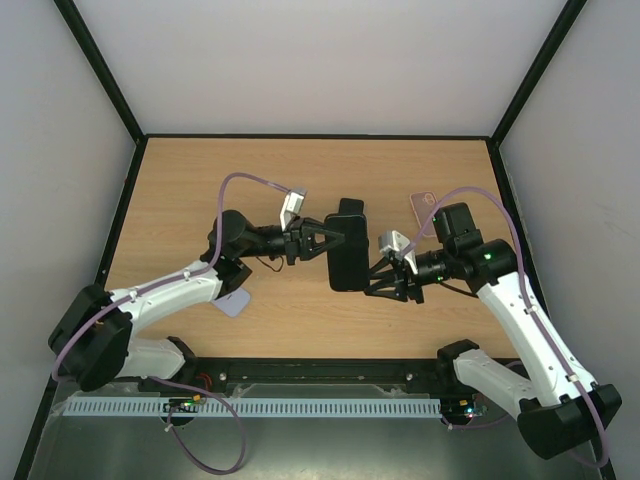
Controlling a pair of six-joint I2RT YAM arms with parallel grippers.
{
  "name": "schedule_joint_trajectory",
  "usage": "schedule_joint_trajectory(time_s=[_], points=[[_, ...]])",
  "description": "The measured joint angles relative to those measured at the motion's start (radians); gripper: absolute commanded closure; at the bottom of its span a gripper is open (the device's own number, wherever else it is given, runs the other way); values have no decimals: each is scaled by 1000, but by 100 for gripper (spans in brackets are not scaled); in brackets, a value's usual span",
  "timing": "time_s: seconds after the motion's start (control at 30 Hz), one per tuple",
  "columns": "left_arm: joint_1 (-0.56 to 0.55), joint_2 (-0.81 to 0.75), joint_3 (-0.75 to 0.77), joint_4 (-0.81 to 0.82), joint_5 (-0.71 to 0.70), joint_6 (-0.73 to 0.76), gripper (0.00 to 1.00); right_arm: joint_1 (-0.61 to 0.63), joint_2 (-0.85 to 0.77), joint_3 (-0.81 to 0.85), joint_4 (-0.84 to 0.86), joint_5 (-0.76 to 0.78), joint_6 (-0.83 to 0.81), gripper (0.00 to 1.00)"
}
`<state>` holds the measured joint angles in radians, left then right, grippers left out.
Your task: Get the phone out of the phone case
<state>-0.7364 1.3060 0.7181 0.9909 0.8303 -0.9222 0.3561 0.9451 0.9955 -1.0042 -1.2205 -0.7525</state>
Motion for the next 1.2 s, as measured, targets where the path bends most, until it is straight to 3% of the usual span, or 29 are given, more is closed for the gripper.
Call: schedule_joint_trajectory(time_s=[0.17, 0.6, 0.9, 1.2], points=[[0, 12, 0, 31, 11, -38, 97, 6, -11, 0, -3, 5, -29, 76], [-14, 76, -2, 156, 64, -160, 97, 13, -5, 0, -70, -18, -145, 83], [-27, 106, -7, 307, 142, -275, 97, 23, 88, 1, -182, -40, -293, 90], [-29, 108, -12, 378, 171, -328, 97, 23, 75, -7, -126, -25, -180, 88]])
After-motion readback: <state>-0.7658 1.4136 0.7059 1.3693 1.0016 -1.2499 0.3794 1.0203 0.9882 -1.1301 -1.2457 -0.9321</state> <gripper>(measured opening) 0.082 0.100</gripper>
